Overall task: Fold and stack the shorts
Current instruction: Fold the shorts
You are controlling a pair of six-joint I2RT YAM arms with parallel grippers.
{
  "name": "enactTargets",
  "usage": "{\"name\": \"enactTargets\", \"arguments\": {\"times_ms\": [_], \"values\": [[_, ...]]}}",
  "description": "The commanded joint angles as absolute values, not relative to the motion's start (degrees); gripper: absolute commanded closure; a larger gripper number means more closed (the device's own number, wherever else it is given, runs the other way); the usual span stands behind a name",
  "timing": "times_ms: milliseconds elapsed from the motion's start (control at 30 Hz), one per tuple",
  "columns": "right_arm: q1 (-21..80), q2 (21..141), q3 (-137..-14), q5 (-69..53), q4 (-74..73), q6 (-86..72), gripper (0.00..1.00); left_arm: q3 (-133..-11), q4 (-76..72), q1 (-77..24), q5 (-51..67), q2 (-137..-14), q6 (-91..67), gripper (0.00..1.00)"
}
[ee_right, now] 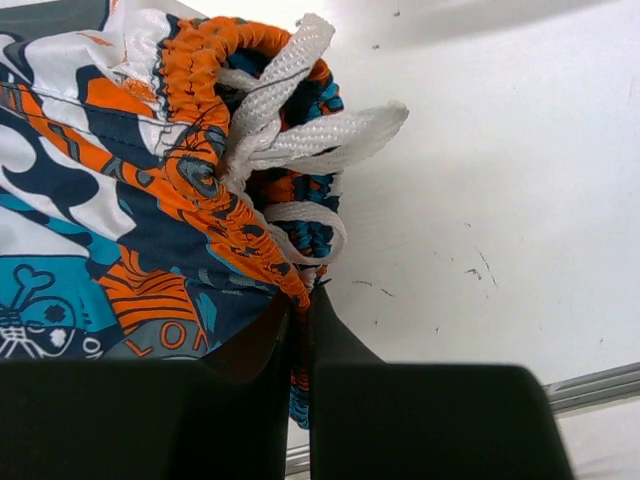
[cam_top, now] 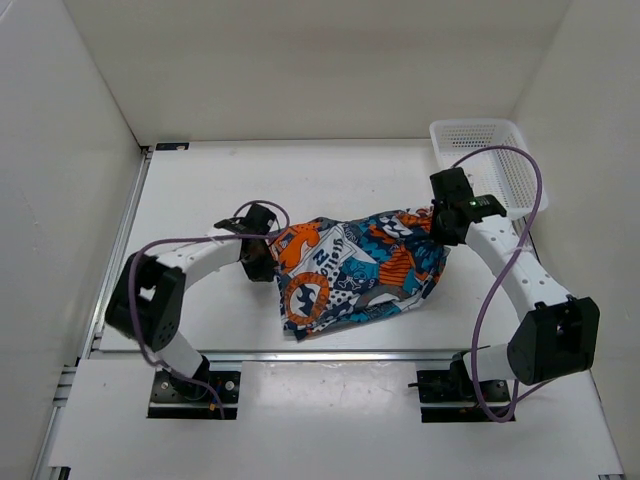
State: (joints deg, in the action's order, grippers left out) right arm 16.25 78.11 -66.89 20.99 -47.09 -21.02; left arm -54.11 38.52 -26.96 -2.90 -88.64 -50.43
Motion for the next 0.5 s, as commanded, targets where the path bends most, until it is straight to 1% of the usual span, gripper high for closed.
{"name": "enactTargets", "arguments": {"times_ms": [0, 100, 267, 367, 467], "values": [[17.13, 78.05, -70.84, 21.09, -47.11, -19.43, 1.0, -57.47, 38.76, -25.5, -6.24, -94.63, -48.7, 0.9], [19.06, 79.18, -73.3, 21.09, -48.33, -18.81, 1.0, -60.72, 38.76, -24.96, -5.63, -99.47, -47.38, 0.9], [24.51, 81.03, -77.43, 21.62, -50.18, -18.81, 1.0, -63.72, 38.76, -25.49, -5.1, -102.22, -46.76, 0.9], [30.04, 83.22, -79.97, 22.15, -51.76, -20.21, 1.0, -63.72, 38.76, -25.49, -4.48, -102.22, -46.76, 0.9], [37.67, 85.85, -82.43, 22.76, -53.34, -22.23, 1.0, -63.72, 38.76, -25.49, -4.48, -102.22, -46.23, 0.9]]}}
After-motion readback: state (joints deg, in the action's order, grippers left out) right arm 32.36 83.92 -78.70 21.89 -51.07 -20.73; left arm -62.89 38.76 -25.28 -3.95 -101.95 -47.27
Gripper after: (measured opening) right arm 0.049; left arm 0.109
